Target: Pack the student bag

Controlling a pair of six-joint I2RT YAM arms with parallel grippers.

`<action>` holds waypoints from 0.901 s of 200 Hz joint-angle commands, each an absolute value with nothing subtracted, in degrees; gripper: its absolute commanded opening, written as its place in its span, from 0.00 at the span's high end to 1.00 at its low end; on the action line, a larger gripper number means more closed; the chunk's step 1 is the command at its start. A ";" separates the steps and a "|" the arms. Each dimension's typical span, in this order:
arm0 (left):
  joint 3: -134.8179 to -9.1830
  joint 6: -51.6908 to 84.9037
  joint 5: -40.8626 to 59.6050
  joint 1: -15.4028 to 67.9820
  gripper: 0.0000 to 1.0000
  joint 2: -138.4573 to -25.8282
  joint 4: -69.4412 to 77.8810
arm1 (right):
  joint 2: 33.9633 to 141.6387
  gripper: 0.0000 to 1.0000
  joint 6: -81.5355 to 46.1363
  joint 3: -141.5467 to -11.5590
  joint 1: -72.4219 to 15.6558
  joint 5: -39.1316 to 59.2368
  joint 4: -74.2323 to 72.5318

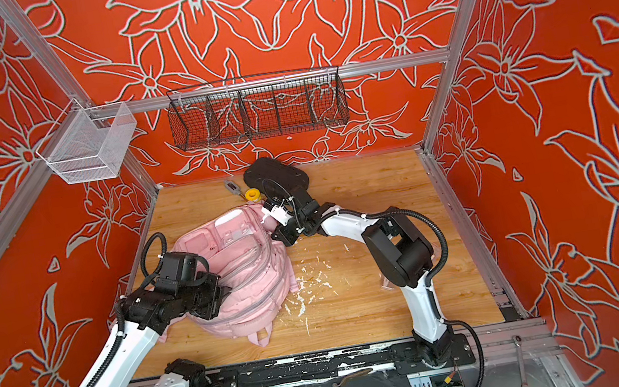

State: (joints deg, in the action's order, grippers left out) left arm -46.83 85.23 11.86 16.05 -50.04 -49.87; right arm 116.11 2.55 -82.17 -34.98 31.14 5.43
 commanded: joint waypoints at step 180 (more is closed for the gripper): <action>-56.01 68.87 15.92 16.08 0.50 -52.75 -51.87 | 111.28 0.53 9.02 -86.22 -31.56 29.16 11.30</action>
